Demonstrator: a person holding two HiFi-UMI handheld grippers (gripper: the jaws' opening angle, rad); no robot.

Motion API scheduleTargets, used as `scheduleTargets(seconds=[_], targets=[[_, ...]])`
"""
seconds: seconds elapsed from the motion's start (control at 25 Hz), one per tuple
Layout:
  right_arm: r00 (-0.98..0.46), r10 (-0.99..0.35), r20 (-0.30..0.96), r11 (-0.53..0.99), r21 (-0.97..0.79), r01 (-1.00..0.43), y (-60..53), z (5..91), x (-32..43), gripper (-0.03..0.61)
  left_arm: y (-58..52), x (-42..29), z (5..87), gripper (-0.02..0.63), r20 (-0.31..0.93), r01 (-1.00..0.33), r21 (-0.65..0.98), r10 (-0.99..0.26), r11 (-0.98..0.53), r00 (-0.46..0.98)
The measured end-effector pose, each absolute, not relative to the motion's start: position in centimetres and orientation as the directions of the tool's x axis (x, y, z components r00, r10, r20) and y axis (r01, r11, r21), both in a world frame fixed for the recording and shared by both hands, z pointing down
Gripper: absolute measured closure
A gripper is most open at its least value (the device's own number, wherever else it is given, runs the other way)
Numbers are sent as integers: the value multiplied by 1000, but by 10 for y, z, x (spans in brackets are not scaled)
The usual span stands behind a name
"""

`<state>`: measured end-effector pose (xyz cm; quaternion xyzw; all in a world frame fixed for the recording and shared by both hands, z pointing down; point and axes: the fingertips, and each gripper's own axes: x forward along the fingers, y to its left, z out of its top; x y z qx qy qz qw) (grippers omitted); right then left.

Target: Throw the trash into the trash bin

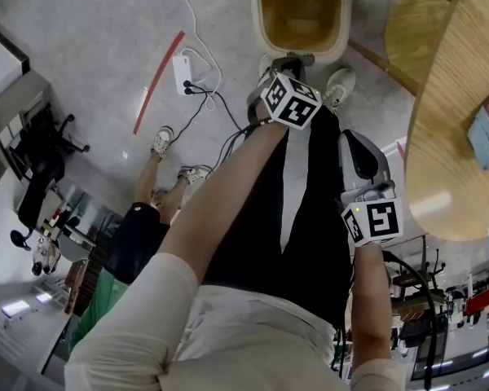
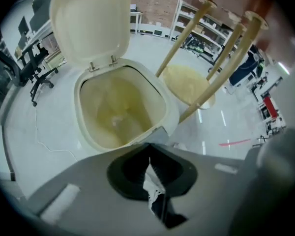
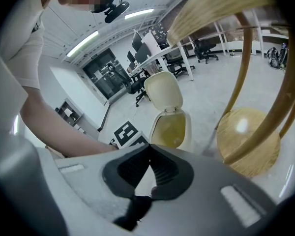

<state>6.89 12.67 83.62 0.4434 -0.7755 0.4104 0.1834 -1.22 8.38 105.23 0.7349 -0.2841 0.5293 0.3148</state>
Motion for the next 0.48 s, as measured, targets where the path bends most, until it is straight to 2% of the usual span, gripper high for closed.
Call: scheduleTargets(seconds=[0.48], targets=[[-535, -538, 652, 268, -469, -841, 128, 825, 70, 577, 77, -13, 1043, 610, 952, -770, 196, -69, -607, 297]])
